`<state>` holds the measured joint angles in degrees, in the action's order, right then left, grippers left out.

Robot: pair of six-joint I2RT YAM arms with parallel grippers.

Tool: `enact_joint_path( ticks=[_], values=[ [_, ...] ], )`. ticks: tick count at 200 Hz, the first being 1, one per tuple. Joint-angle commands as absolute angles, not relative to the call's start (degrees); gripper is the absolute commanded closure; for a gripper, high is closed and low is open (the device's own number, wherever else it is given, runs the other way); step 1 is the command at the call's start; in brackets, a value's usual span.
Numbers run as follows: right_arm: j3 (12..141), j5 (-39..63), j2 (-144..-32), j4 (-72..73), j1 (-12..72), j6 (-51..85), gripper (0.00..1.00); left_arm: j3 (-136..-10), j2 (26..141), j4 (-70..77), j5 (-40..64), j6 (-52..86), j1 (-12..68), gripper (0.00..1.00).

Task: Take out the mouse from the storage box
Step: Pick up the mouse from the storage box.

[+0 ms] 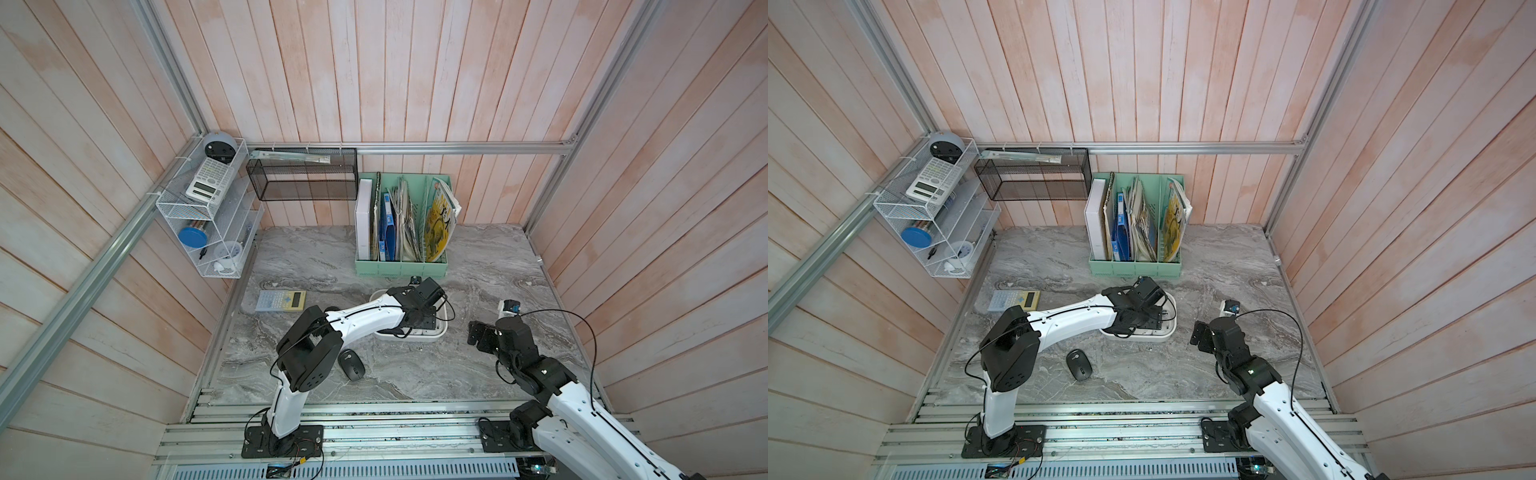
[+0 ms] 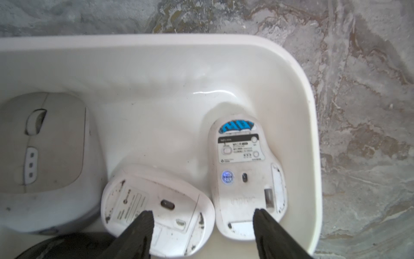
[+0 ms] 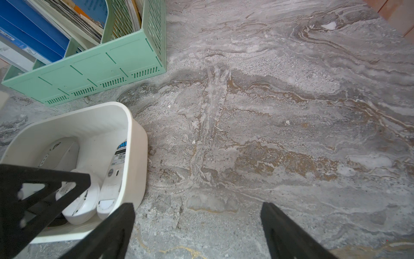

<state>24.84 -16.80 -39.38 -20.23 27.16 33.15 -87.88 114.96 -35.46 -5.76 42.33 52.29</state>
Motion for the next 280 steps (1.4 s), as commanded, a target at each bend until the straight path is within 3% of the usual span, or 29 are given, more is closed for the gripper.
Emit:
enact_joint_path(
  ticks=[1,117,188,280],
  values=[
    [24.08,-15.88,-40.13,-18.78,26.81,32.78,0.05,-86.61,116.25,-29.41,-2.16,42.81,52.09,0.24],
    [23.88,-14.89,-40.94,-17.79,26.83,32.70,0.05,-89.69,124.30,-27.63,0.12,42.28,51.50,0.24],
    [23.82,-14.77,-41.22,-17.53,26.87,32.61,0.05,-90.63,126.38,-28.85,-1.15,41.66,51.24,0.40],
    [23.69,-14.68,-41.31,-17.16,26.83,32.70,0.05,-87.54,120.01,-29.35,-8.22,41.23,51.42,0.56]
  ],
)
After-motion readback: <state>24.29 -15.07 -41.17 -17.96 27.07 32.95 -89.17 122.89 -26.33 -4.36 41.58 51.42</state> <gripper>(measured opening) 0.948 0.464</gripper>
